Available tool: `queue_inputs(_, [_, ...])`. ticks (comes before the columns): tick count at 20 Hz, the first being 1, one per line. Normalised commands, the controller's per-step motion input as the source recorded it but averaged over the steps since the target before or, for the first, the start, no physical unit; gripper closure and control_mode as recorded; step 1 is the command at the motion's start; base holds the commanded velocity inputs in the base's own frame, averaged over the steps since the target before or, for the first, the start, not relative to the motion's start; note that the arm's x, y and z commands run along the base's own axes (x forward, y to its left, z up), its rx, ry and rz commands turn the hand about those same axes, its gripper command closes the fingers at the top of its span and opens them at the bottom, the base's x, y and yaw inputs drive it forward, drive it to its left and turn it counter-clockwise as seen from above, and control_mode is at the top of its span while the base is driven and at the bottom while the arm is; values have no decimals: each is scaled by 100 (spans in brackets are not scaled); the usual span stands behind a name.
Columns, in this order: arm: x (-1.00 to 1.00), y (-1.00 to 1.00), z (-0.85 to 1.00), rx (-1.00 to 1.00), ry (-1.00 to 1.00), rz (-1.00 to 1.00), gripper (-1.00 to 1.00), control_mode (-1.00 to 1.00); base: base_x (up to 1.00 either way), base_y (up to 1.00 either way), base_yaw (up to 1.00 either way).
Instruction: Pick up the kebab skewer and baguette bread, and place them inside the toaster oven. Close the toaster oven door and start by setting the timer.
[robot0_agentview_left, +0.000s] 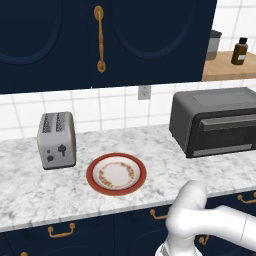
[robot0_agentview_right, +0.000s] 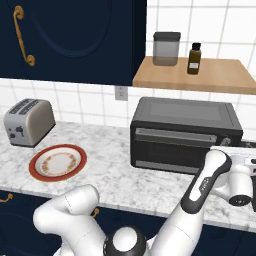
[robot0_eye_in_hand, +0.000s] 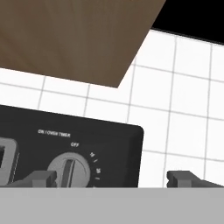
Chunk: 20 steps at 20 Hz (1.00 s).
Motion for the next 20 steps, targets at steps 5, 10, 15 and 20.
queue_inputs(5, [21, -19, -4, 0, -2, -3, -100, -100, 0, 0, 0])
queue_inputs(10, [6, -25, -4, 0, -4, -3, -100, -100, 0, 0, 0])
queue_inputs(15, [0, -3, 0, 0, -7, -5, -100, -100, 0, 0, 0])
queue_inputs(20, [8, 0, 0, 0, -8, -8, -100, -100, 0, 0, 0])
